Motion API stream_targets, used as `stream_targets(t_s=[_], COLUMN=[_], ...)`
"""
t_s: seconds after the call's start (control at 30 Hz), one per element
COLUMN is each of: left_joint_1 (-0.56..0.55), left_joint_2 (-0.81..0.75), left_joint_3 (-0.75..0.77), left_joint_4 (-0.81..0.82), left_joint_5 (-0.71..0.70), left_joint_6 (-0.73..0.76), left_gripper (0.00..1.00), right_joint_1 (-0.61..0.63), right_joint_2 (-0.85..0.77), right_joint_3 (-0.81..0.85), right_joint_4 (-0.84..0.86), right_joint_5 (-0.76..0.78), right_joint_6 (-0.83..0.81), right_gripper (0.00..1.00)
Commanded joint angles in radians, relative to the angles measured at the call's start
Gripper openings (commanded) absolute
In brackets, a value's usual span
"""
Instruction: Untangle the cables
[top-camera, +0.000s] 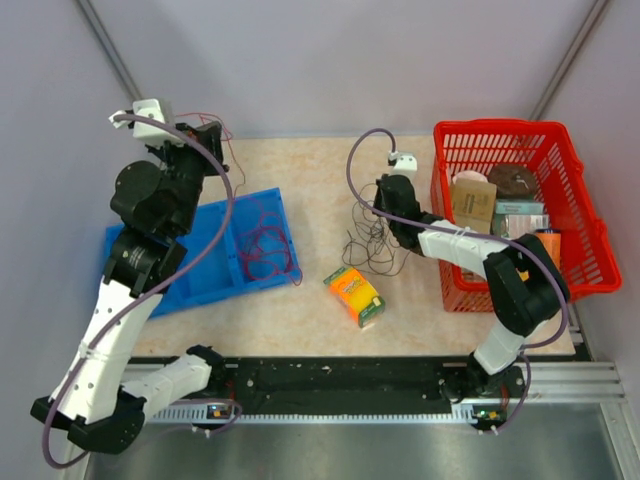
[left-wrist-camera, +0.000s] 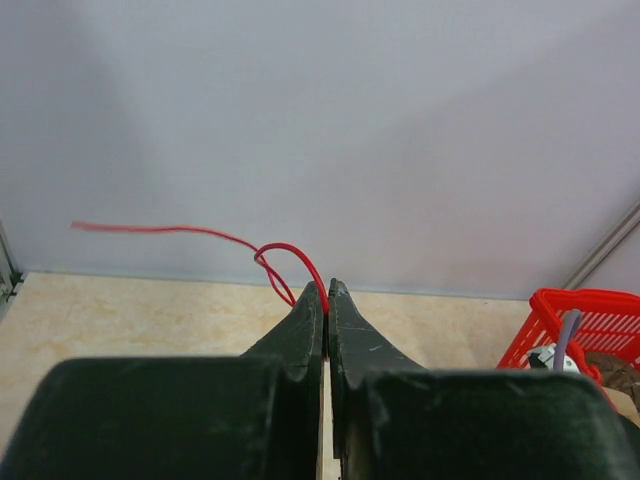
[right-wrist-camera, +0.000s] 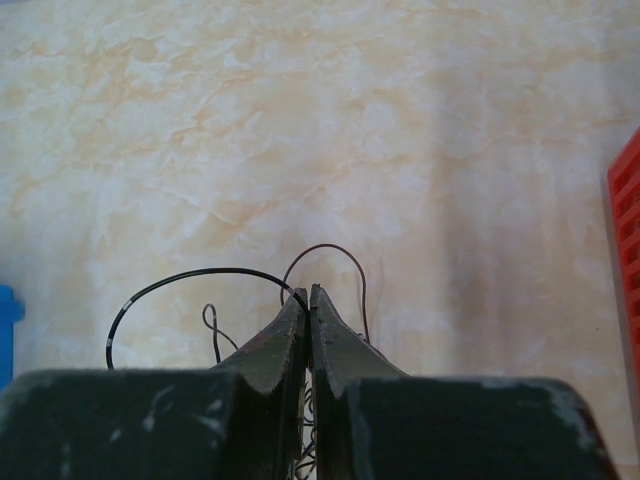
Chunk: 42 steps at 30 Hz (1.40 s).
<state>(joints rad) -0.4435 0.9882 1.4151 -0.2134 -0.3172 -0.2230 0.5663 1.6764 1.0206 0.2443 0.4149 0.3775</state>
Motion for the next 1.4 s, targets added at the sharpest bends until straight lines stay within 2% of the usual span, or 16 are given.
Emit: stream_targets(t_s=[0.0,0.13,0.3,0.43,0.53,0.67,0.83,0.93,1.0,1.13,1.23,1.3,1.33,1.37], left_joint_1=[0.011,0.014,0.015,0.015,0.015,0.019,0.049,0.061,0.065,0.065,0.063,0.063,0.065,0.065], left_joint_2=[0.046,0.069,0.035,-0.006,-0.029,0.045,0.268,0.288,0.253,0.155,0.090,0.046,0.024,0.009], left_joint_3=[0.047,-0.005,-0.215,-0.385,-0.456,-0.463,-0.361,-0.373,-0.415,-0.456,-0.447,-0.453,-0.472,-0.491], left_joint_4=[0.071,0.086,0.161,0.135,0.106,0.002,-0.220,-0.232,-0.207,-0.176,-0.166,-0.126,-0.068,-0.010], left_joint_5=[0.027,0.049,0.053,-0.008,-0.061,-0.109,-0.079,-0.091,-0.094,-0.063,0.009,0.100,0.178,0.255], left_joint_6=[0.037,0.016,-0.045,-0.148,-0.211,-0.338,-0.534,-0.593,-0.619,-0.619,-0.557,-0.495,-0.440,-0.405], left_gripper=[0.00,0.00,0.00,0.00,0.00,0.00,0.00,0.00,0.26,0.56,0.75,0.77,0.75,0.64], right_joint_1=[-0.006,-0.006,-0.006,-0.006,-0.006,-0.006,-0.006,-0.006,-0.006,-0.006,-0.006,-0.006,-0.006,-0.006], right_joint_2=[-0.030,-0.027,-0.026,-0.024,-0.023,-0.017,-0.017,-0.021,-0.021,-0.047,-0.096,-0.133,-0.148,-0.165], right_joint_3=[0.007,0.009,0.012,0.015,0.013,0.021,0.022,0.027,0.039,0.049,0.052,0.044,0.045,0.049], right_joint_4=[0.044,0.043,0.035,0.035,0.035,0.035,0.029,0.023,0.015,0.009,-0.005,-0.017,-0.034,-0.052], right_joint_5=[-0.011,-0.014,-0.010,-0.008,-0.010,-0.016,-0.027,-0.042,-0.071,-0.137,-0.203,-0.255,-0.292,-0.329], right_joint_6=[0.000,0.000,-0.003,-0.006,-0.008,-0.002,-0.006,-0.029,-0.054,-0.083,-0.110,-0.127,-0.138,-0.147], right_gripper=[0.00,0.00,0.00,0.00,0.00,0.00,0.00,0.00,0.00,0.00,0.00,0.00,0.00,0.00])
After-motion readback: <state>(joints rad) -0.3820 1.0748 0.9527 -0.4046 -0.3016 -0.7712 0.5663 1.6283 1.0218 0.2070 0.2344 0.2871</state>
